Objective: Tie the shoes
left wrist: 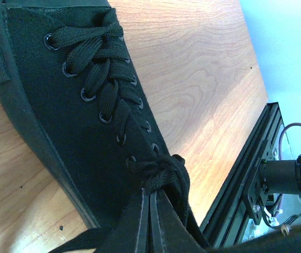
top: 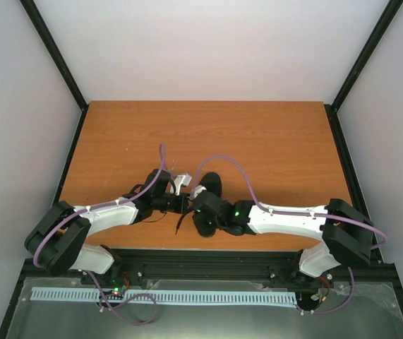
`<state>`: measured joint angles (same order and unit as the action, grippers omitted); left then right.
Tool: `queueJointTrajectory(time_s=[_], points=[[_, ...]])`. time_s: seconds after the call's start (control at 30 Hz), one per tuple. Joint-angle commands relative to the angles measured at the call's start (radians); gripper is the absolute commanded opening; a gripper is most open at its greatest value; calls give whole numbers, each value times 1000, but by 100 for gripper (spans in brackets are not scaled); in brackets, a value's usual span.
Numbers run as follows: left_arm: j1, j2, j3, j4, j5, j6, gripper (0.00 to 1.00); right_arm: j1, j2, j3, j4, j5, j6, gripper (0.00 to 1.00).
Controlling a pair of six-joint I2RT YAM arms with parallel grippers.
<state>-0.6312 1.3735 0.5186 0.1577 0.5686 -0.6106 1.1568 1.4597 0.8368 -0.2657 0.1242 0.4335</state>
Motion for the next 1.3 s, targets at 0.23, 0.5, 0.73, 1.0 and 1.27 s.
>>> queueJointTrajectory(time_s=[0.23,0.5,0.73,1.0,1.27], points=[[5,7,17,10,-11,-3,1,-85,-65,60,-153,105,6,3],[6,-22,-2,1,-54,-12,1,-240,-127,-45,-60,-134,-23,3],[5,-41,-5,-6,-68,-20,1,-282,-159,-88,-6,-264,-39,7],[5,-19,7,-2,-46,-18,1,-256,-224,-139,106,-389,-40,46],[5,-14,11,2,-45,-25,1,-223,-104,-96,105,-350,-33,42]])
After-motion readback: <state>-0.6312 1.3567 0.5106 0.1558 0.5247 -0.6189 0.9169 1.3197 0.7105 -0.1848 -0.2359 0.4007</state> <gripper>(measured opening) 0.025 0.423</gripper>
